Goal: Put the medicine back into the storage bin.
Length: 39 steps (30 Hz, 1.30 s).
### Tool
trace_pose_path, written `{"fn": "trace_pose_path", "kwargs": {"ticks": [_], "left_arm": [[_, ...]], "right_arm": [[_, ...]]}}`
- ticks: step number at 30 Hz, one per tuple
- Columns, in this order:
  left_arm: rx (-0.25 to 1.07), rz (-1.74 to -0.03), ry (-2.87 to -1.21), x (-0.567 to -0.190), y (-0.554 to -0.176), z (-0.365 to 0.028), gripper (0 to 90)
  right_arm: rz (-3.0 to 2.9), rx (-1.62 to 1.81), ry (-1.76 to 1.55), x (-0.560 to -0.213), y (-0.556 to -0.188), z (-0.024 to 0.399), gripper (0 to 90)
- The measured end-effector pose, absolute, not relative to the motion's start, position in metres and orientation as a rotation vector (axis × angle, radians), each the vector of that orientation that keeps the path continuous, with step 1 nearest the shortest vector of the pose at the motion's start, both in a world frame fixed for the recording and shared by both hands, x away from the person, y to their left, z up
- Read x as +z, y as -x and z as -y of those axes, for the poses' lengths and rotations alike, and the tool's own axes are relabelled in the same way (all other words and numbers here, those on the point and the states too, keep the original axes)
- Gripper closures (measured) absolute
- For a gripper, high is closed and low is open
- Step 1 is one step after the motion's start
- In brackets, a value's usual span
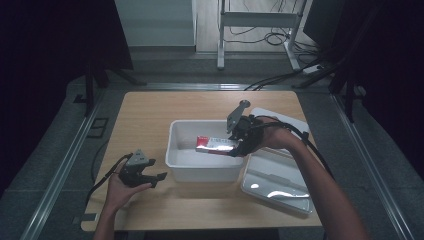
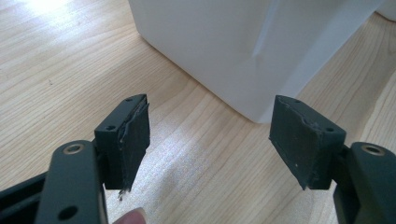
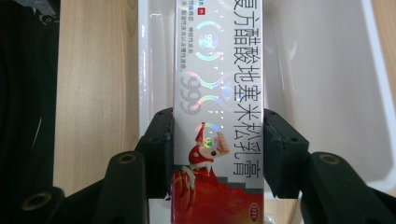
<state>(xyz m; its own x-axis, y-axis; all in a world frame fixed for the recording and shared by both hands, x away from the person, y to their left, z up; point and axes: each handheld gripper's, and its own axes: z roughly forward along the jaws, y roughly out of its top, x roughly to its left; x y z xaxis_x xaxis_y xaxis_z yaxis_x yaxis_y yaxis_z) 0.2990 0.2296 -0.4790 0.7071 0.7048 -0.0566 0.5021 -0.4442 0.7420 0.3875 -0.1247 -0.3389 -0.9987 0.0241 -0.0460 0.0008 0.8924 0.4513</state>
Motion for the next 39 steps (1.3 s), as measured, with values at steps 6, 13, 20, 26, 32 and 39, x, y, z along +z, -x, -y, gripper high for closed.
{"fn": "trace_pose_path", "kwargs": {"ticks": [6,13,20,26,32,39], "left_arm": [[0.337,-0.916,-2.138,-0.479,-0.299,-0.23,29.1],[0.335,-0.915,-2.142,-0.48,-0.299,-0.229,29.1],[0.335,-0.913,-2.144,-0.48,-0.299,-0.229,29.1],[0.336,-0.915,-2.146,-0.48,-0.299,-0.228,29.1],[0.335,-0.914,-2.148,-0.481,-0.3,-0.228,29.1],[0.338,-0.914,-2.148,-0.481,-0.299,-0.229,29.1]], "right_arm": [[-3.024,0.676,0.008,-0.349,-0.39,0.118,50.8],[-3.041,0.665,0.01,-0.356,-0.392,0.112,50.8],[-3.058,0.65,0.003,-0.364,-0.392,0.111,50.7],[-3.063,0.638,-0.011,-0.37,-0.392,0.112,50.7],[-3.075,0.624,-0.012,-0.377,-0.395,0.11,50.7],[-3.089,0.618,-0.01,-0.383,-0.397,0.104,50.7]]}}
